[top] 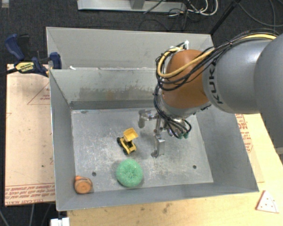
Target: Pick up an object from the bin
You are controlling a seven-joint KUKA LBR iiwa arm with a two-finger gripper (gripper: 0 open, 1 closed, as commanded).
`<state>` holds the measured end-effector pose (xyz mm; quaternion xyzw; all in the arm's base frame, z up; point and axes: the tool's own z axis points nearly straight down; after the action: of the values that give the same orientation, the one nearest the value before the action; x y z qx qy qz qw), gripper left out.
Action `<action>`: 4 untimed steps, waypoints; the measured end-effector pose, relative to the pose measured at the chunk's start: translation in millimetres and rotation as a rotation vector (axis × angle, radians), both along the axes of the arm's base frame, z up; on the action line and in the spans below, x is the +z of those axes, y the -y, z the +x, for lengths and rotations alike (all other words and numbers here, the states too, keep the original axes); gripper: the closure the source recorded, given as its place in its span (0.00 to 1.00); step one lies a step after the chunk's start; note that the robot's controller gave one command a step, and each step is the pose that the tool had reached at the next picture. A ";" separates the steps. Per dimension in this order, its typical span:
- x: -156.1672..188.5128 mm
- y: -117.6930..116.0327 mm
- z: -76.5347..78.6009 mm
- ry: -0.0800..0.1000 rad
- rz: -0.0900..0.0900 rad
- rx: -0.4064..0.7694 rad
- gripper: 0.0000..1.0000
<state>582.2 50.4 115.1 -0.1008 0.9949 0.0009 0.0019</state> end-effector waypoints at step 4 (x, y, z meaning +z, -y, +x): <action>-44.6 -89.0 -2.4 0.001 0.000 0.255 1.00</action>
Offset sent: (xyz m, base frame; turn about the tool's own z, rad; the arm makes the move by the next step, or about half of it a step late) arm -0.0088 0.0572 -0.0419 -0.3720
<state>579.7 139.4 70.5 -0.2267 0.9740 0.0010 0.0020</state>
